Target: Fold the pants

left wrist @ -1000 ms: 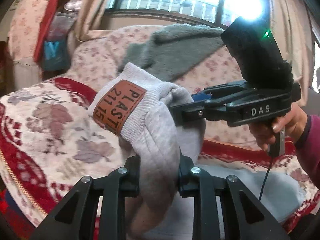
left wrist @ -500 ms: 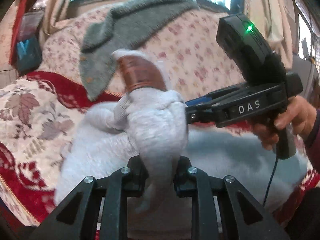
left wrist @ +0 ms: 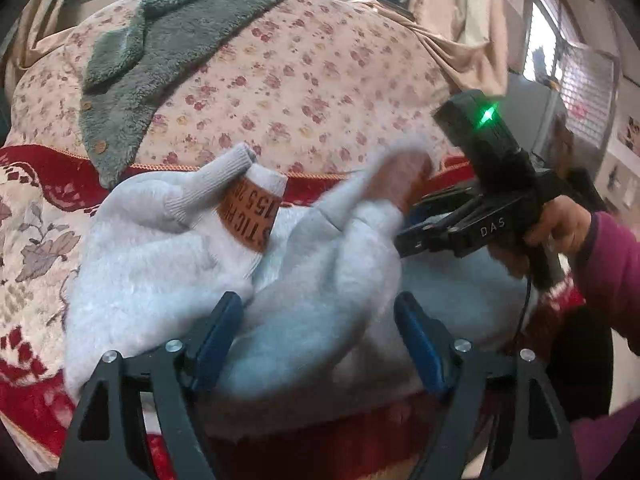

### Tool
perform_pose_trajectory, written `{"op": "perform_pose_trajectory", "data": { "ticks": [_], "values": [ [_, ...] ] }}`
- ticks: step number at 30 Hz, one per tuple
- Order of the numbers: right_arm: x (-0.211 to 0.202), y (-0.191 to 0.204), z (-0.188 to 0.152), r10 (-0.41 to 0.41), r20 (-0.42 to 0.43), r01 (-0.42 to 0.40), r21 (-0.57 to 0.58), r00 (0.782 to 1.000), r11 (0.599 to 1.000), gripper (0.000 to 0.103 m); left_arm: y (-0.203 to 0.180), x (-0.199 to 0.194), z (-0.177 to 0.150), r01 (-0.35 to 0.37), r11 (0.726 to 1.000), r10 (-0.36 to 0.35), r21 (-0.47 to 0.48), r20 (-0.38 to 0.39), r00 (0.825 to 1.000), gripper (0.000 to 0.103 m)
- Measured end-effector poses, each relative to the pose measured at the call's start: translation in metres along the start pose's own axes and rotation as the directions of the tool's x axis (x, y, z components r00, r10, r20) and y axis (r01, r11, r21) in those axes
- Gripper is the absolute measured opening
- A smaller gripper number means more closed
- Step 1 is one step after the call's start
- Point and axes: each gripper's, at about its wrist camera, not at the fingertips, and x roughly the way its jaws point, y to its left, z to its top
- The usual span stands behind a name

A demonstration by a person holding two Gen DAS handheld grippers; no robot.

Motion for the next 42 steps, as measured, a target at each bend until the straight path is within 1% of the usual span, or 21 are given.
{"op": "perform_pose_trajectory", "data": {
  "ticks": [2, 5, 7, 9, 10, 11, 13, 14, 15, 16, 17, 18, 22, 30, 31, 33, 34, 36, 38, 39, 42],
  "values": [
    [-0.013, -0.009, -0.011, -0.046, 0.002, 0.046, 0.021, 0.999, 0.999, 0.075, 0.004, -0.012, 0.000, -0.003, 1.000, 0.003, 0.005, -0.001, 1.000, 0.078],
    [-0.043, -0.023, -0.019, -0.094, 0.048, 0.090, 0.087, 0.994, 0.992, 0.075, 0.018, -0.033, 0.009, -0.042, 0.999, 0.042, -0.011, 0.044, 0.998, 0.080],
    [-0.066, -0.032, -0.015, -0.076, 0.113, 0.057, 0.159, 0.991, 0.986, 0.075, 0.026, -0.042, 0.017, -0.063, 0.997, 0.066, -0.034, 0.071, 0.995, 0.084],
    [-0.086, -0.040, -0.005, 0.034, 0.209, -0.089, 0.258, 0.977, 0.962, 0.077, 0.031, -0.045, 0.022, -0.074, 0.996, 0.079, -0.051, 0.090, 0.993, 0.084],
    [-0.090, -0.040, 0.002, 0.104, 0.249, -0.177, 0.292, 0.963, 0.940, 0.079, 0.032, -0.044, 0.023, -0.082, 0.995, 0.086, -0.053, 0.089, 0.992, 0.084],
    [-0.087, -0.038, 0.010, 0.206, 0.288, -0.297, 0.321, 0.935, 0.899, 0.085, 0.033, -0.041, 0.024, -0.101, 0.994, 0.105, -0.051, 0.081, 0.991, 0.084],
    [-0.070, -0.026, 0.021, 0.334, 0.308, -0.433, 0.357, 0.891, 0.828, 0.088, 0.032, -0.033, 0.022, -0.126, 0.991, 0.129, -0.043, 0.065, 0.990, 0.084],
    [-0.051, -0.013, 0.027, 0.375, 0.275, -0.458, 0.371, 0.885, 0.808, 0.089, 0.031, -0.029, 0.020, -0.133, 0.990, 0.135, -0.037, 0.053, 0.989, 0.084],
    [-0.035, 0.000, 0.033, 0.383, 0.227, -0.443, 0.374, 0.895, 0.815, 0.089, 0.029, -0.024, 0.019, -0.143, 0.989, 0.144, -0.020, 0.040, 0.989, 0.084],
    [-0.020, 0.012, 0.039, 0.363, 0.170, -0.401, 0.370, 0.916, 0.838, 0.089, 0.026, -0.021, 0.019, -0.154, 0.988, 0.154, -0.002, 0.039, 0.987, 0.084],
    [-0.006, 0.023, 0.044, 0.314, 0.125, -0.338, 0.360, 0.941, 0.870, 0.089, 0.024, -0.018, 0.019, -0.168, 0.985, 0.167, 0.024, 0.043, 0.985, 0.084],
    [0.002, 0.027, 0.048, 0.277, 0.114, -0.300, 0.358, 0.954, 0.884, 0.089, 0.020, -0.013, 0.020, -0.194, 0.979, 0.191, 0.057, 0.045, 0.980, 0.084],
    [0.000, 0.014, 0.044, 0.268, 0.193, -0.328, 0.443, 0.944, 0.835, 0.089, 0.017, 0.005, 0.026, -0.255, 0.957, 0.250, 0.137, 0.048, 0.967, 0.091],
    [-0.023, -0.009, 0.011, 0.203, 0.172, -0.262, 0.490, 0.964, 0.831, 0.089, 0.019, 0.063, 0.034, -0.356, 0.911, 0.376, 0.210, -0.061, 0.925, 0.092],
    [-0.027, -0.009, 0.007, 0.203, 0.174, -0.263, 0.490, 0.964, 0.831, 0.090, 0.021, 0.068, 0.034, -0.354, 0.911, 0.376, 0.211, -0.072, 0.924, 0.088],
    [-0.035, -0.004, -0.002, 0.233, 0.184, -0.294, 0.472, 0.955, 0.831, 0.090, 0.028, 0.072, 0.036, -0.324, 0.928, 0.342, 0.183, -0.081, 0.936, 0.037],
    [-0.038, 0.002, -0.007, 0.242, 0.180, -0.299, 0.453, 0.953, 0.840, 0.090, 0.036, 0.073, 0.038, -0.299, 0.943, 0.316, 0.149, -0.104, 0.943, 0.031],
    [-0.040, 0.013, -0.007, 0.234, 0.154, -0.277, 0.409, 0.960, 0.869, 0.090, 0.051, 0.071, 0.043, -0.222, 0.973, 0.229, 0.069, -0.129, 0.965, 0.028],
    [-0.041, 0.024, -0.004, 0.185, 0.128, -0.218, 0.343, 0.974, 0.914, 0.089, 0.067, 0.061, 0.049, -0.152, 0.988, 0.148, -0.021, -0.125, 0.981, 0.026],
    [-0.039, 0.028, -0.001, 0.159, 0.124, -0.190, 0.315, 0.980, 0.930, 0.089, 0.075, 0.053, 0.052, -0.117, 0.991, 0.109, -0.065, -0.115, 0.987, 0.025],
    [-0.024, 0.036, 0.017, 0.104, 0.110, -0.126, 0.224, 0.988, 0.966, 0.089, 0.098, 0.022, 0.065, -0.086, 0.985, 0.079, -0.147, -0.053, 0.995, 0.024]
  ]
}}
